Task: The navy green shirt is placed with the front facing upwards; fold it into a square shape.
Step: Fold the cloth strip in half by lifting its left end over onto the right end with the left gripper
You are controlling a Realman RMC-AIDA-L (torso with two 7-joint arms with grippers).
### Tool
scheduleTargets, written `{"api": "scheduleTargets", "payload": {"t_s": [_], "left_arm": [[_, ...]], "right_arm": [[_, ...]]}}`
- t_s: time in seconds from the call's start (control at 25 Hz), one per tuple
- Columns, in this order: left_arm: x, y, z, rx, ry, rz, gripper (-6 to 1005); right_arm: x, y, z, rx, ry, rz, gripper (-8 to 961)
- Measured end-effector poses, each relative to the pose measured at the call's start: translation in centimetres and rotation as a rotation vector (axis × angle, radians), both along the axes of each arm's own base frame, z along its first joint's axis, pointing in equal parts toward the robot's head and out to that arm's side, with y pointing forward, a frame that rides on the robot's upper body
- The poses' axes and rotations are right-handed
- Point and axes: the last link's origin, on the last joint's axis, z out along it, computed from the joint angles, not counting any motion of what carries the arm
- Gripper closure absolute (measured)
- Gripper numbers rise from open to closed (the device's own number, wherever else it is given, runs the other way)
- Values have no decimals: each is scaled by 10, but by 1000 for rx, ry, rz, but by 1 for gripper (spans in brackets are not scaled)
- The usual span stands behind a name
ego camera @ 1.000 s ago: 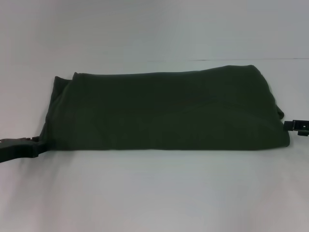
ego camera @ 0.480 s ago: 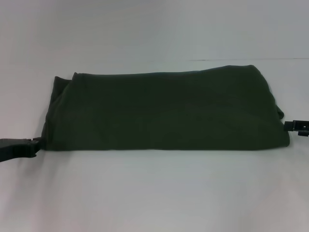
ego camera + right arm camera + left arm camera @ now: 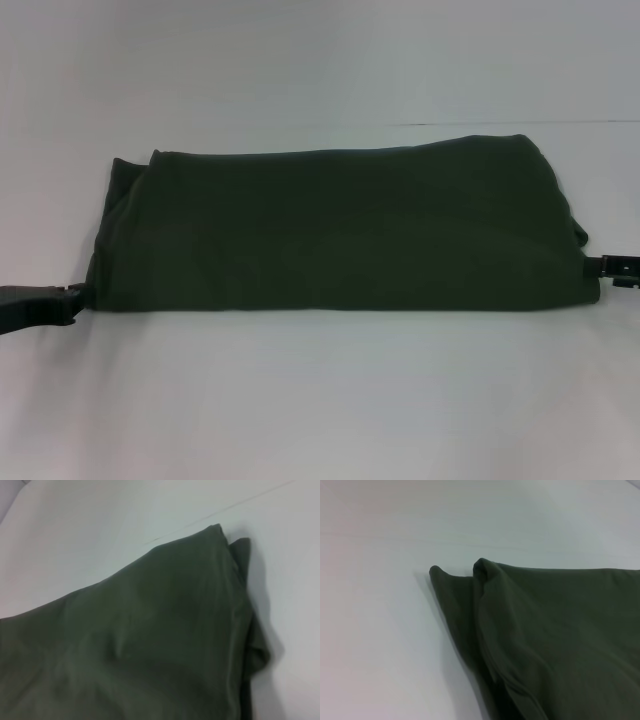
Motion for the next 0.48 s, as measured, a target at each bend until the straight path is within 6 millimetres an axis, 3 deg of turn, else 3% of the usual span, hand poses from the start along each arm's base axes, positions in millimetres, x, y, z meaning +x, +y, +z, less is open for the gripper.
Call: {"api": "scheduleTargets", "payload": {"t_s": [0.48], "left_arm": [[0, 1, 0, 0, 2, -3, 1000]], "right_arm": [[-7, 5, -19, -13, 4, 8, 297]]}}
